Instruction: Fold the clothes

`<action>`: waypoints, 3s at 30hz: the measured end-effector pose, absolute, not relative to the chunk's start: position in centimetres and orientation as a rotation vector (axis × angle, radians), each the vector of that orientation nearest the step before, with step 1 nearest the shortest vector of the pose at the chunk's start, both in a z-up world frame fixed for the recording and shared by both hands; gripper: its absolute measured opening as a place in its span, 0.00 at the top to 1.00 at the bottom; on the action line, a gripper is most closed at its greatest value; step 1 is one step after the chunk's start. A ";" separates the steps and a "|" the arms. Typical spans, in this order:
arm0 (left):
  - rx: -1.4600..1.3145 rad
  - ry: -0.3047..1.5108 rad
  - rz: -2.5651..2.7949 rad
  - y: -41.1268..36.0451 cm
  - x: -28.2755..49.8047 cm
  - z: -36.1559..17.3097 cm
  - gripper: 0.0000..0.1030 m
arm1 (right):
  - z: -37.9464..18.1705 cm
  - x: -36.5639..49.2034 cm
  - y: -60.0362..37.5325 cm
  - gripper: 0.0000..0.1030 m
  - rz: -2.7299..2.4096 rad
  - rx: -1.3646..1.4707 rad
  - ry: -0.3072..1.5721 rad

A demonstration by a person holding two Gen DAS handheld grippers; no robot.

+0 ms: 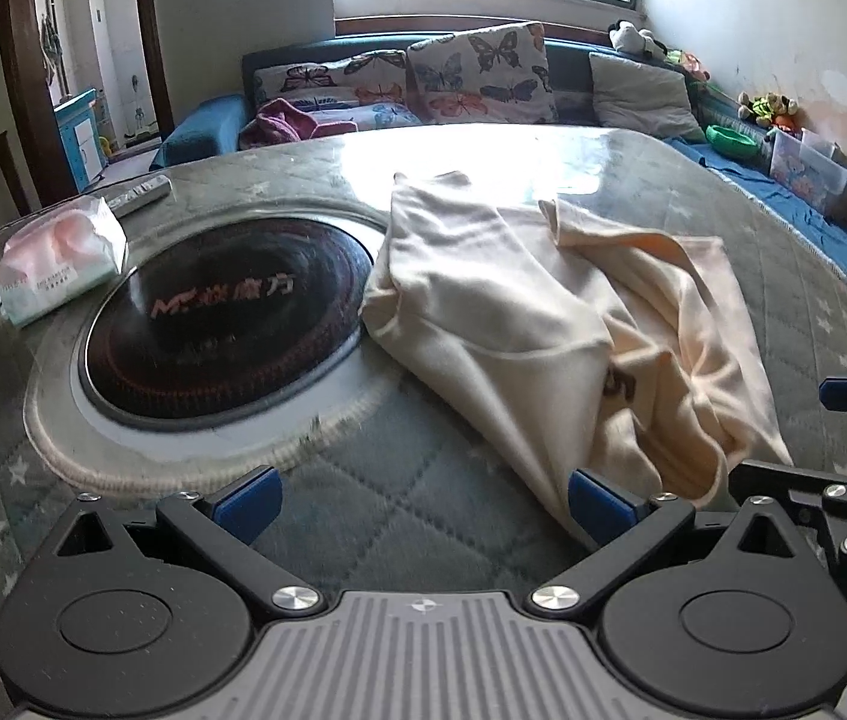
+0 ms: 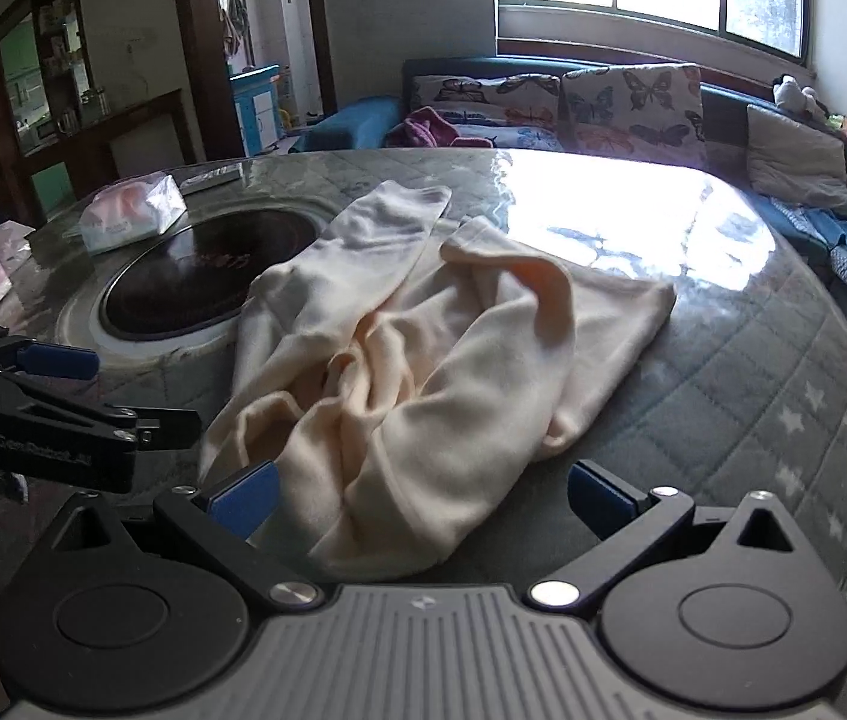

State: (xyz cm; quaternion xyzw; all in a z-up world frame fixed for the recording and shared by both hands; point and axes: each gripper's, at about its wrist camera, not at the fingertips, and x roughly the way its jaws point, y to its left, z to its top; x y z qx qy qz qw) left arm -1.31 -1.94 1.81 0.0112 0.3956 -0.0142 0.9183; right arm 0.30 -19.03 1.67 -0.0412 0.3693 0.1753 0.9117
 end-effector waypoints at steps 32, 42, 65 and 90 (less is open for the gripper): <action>0.041 0.760 -0.143 -4.2 8.5 1.6 0.15 | 0.6 16.2 -20.5 0.40 0.319 -0.021 0.782; 0.043 0.770 -0.166 -5.0 10.0 1.0 0.14 | -0.7 17.8 -21.2 0.71 0.354 0.015 0.818; 0.051 0.787 -0.173 -5.5 14.8 0.0 0.19 | -0.3 17.1 -21.6 0.64 0.373 -0.021 0.775; 0.015 0.788 -0.024 -5.7 27.0 -0.9 0.26 | -0.2 16.4 -23.5 0.76 0.395 0.046 0.725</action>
